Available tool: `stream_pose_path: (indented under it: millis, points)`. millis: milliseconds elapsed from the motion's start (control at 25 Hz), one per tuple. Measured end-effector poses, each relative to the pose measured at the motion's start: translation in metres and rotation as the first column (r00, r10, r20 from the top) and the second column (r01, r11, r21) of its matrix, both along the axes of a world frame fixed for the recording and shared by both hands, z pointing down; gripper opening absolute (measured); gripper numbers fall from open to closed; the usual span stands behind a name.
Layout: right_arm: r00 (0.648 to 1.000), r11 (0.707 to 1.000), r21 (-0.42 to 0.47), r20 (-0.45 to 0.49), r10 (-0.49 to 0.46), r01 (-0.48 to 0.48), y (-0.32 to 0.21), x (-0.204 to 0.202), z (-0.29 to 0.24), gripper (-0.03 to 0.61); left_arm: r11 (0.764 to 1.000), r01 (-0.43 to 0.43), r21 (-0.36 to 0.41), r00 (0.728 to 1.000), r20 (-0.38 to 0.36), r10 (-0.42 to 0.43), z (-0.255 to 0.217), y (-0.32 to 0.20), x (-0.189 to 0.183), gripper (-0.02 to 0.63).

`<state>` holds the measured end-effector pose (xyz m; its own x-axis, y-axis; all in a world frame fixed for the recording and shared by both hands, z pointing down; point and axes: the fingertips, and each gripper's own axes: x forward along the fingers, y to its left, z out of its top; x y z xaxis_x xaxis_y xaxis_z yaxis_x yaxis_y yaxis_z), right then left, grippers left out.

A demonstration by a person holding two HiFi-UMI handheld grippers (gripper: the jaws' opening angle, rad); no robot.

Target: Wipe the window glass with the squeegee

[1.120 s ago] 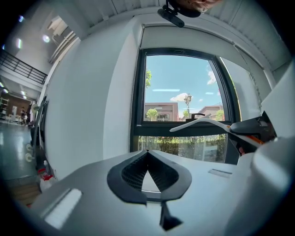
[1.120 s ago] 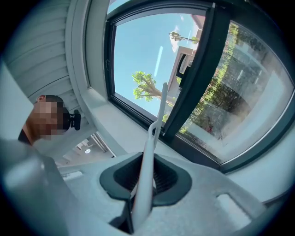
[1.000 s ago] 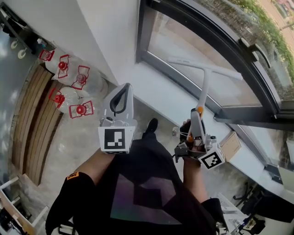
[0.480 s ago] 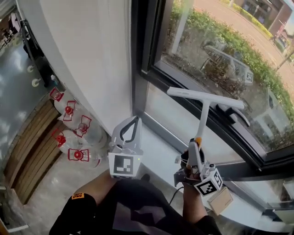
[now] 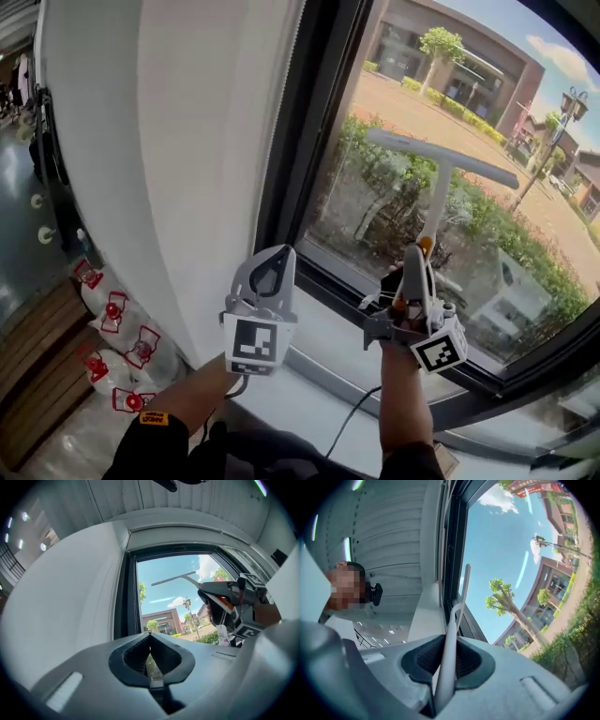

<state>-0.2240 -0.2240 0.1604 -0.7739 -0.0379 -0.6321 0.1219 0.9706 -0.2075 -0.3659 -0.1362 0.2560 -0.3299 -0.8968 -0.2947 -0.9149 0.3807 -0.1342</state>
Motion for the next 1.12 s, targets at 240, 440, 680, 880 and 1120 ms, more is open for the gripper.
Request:
stream_pose_path:
  millis: [240, 440, 680, 880, 1120]
  points:
    - [0.991, 0.991, 0.126, 0.134, 0.020, -0.037, -0.012, -0.034, -0.113, 0.048, 0.997, -0.040, 0.071, 0.999, 0.033, 0.037, -0.043, -0.006, -0.016, 0.017]
    - [0.977, 0.992, 0.119, 0.214, 0.011, -0.038, -0.028, -0.058, -0.185, 0.048, 0.992, -0.063, 0.107, 0.997, 0.045, 0.058, -0.070, -0.011, -0.022, 0.017]
    - [0.970, 0.992, 0.066, 0.225, 0.088, -0.106, -0.060, -0.077, -0.228, 0.048, 0.987, -0.067, 0.145, 0.997, 0.058, 0.059, -0.096, -0.009, -0.024, 0.017]
    - [0.973, 0.996, 0.024, 0.220, 0.073, -0.080, -0.065, -0.092, -0.232, 0.048, 0.988, -0.074, 0.132, 0.996, 0.067, 0.065, -0.090, -0.004, -0.021, 0.017]
    - [0.978, 0.998, -0.002, 0.200, 0.061, -0.062, -0.063, -0.101, -0.215, 0.048, 0.996, -0.056, 0.065, 0.998, 0.013, 0.055, -0.057, -0.014, -0.025, 0.017]
